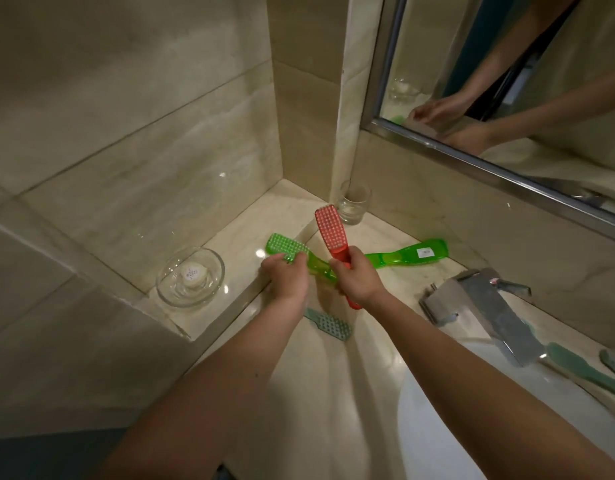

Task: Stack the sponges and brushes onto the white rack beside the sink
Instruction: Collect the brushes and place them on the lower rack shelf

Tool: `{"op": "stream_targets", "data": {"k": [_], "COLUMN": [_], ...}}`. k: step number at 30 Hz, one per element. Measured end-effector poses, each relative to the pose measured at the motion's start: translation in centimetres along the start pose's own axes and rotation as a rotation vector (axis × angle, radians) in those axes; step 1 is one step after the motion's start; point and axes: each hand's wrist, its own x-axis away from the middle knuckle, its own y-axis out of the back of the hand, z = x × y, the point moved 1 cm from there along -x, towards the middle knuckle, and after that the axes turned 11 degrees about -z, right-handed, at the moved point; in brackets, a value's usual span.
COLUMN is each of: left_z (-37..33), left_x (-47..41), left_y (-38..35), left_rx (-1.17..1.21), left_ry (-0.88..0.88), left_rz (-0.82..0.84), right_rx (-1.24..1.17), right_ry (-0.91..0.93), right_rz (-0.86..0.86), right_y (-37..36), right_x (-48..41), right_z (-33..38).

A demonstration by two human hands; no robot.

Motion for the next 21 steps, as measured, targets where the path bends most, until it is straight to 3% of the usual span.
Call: {"op": "stream_targets", "data": {"k": [7, 11, 15, 18, 21], "left_z": [0.5, 0.5, 0.0, -0.5, -0.8], "left_x": [-2.1, -1.8, 0.2, 2.4, 5.8], "left_y": [-1.1, -1.4, -1.7, -1.7, -1.7], "left_rx": [0.033, 0.2, 0.231, 0.22, 0.268], "left_ry": [0.121, 0.144, 0.013, -0.075, -0.048], "left_rz": [0.017, 0.088, 0.218, 0.197, 0.277], "right_rx": [-0.05, -0.159, -0.303, -0.405, -0.412], "right_ry": [-0.079, -0.088, -0.134, -0.174, -0.169], "right_rz": [0.126, 0.058, -0.036, -0.12, -0.195], "right_y": [-2.5, -2.1, -0.1, 2.1, 4.4], "right_x": [-2.0, -1.0, 0.8, 2.7, 5.4], "right_z": [1.0, 0.6, 0.5, 0.2, -0.9]}}
